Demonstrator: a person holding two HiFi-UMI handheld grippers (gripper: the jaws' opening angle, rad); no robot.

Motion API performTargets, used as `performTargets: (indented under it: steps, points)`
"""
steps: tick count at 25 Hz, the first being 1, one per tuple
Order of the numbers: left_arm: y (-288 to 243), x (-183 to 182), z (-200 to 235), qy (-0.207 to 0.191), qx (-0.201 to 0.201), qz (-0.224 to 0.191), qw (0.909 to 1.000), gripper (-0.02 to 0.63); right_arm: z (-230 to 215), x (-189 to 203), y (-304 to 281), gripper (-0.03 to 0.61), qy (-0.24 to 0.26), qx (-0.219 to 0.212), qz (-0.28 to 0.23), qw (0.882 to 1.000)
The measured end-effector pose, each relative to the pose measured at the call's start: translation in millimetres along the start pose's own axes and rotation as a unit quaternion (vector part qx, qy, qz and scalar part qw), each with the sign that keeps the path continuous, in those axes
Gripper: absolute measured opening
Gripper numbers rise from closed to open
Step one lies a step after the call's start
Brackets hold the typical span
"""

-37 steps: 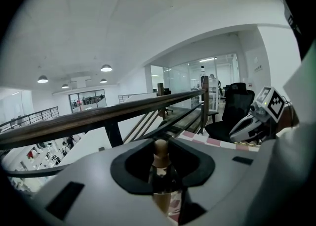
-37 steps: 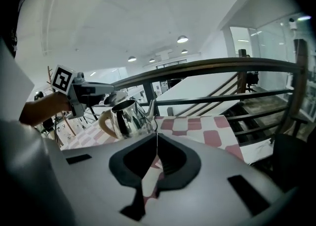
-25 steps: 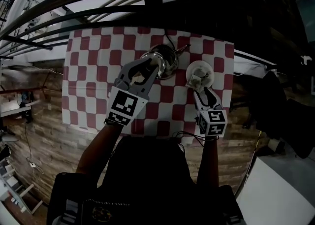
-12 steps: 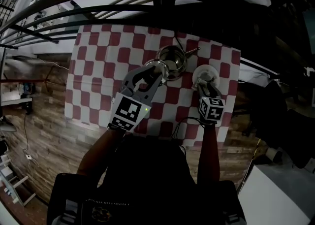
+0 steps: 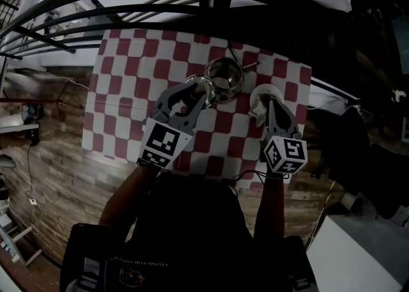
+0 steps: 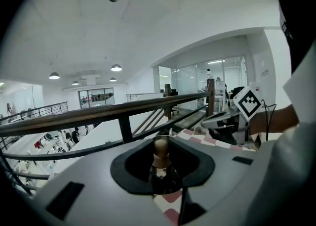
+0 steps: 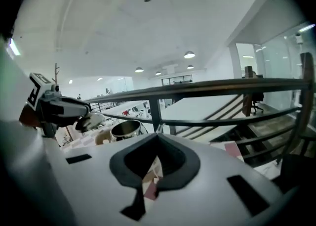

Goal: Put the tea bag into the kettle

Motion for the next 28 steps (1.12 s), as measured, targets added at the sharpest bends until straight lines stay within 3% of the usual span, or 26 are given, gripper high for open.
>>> performTargets:
  steps: [10,19,21,28]
  points:
    - [18.3,2.2,5.3,0.004,-0.009,-0.007,0.9999,0.098,57.5,-85.1,3.6,0.014,0.024,-0.072,-0.103,0.992]
    - [33.2,10.2,16.5,0.016,-0.022,-0.011,0.9996,0.098,100.0,-110.3,-19.5,0.019,0.066,-0.1,-0.12,0.986]
    - [35.1,11.1,19.7,0.019,-0.024,-0.013,0.9994,0.098,111.1,-109.4,-23.8,0.329,0.07,-0.123,-0.109,0.984]
    - [36.8,16.0,23.9,0.026,-0.023,-0.012,0.9993,0.098,121.0,-107.3,-23.9,0.339,0.081,-0.134,-0.109,0.982]
Point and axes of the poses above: the fingertips, and each gripper's own axes: y backward along the fingers, z to its left, x out of its underside, the point moved 4 cm from there along y, backward along the fingers, and after that the axes turned 13 degrees about x, right-handed, at the moved point
